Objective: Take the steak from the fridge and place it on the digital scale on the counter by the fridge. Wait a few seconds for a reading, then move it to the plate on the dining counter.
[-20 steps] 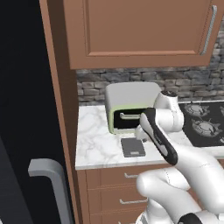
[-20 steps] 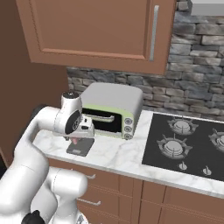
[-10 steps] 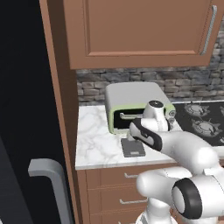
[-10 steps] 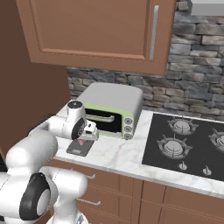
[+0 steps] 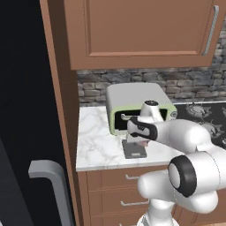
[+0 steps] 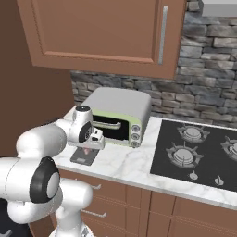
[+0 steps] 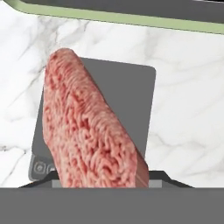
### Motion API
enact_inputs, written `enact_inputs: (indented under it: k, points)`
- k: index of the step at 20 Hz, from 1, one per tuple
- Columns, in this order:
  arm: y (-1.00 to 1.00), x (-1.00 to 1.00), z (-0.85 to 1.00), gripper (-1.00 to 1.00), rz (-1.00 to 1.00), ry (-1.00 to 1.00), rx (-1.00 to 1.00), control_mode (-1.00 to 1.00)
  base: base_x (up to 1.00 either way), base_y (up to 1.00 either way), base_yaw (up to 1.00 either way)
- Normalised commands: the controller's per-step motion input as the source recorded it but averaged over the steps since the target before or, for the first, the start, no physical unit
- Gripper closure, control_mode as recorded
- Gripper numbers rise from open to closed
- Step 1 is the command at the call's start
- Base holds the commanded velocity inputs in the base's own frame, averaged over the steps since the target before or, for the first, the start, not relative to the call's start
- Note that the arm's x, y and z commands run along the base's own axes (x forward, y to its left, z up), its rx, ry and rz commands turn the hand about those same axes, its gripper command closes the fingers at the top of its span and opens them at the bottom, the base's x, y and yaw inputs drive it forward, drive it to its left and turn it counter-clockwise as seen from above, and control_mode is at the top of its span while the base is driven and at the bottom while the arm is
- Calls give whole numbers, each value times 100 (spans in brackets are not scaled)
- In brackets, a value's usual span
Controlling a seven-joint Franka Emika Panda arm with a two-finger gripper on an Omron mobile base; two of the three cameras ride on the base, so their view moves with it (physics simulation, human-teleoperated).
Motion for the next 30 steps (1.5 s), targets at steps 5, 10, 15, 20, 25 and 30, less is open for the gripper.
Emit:
enact_inputs:
  k: [5,10,15,20,25,30]
  points:
    - [12,0,-34,100,4,1,0,-100,0,0,0]
    - [11,0,-22,100,1,0,0,-100,0,0,0]
    - [4,19,-2,100,0,0,0,-100,0,0,0]
    - [0,39,0,100,0,0,0,-100,0,0,0]
    - [0,8,0,100,0,1,0,-100,0,0,0]
    - [0,-1,0,-100,0,0,0,-100,0,0,0]
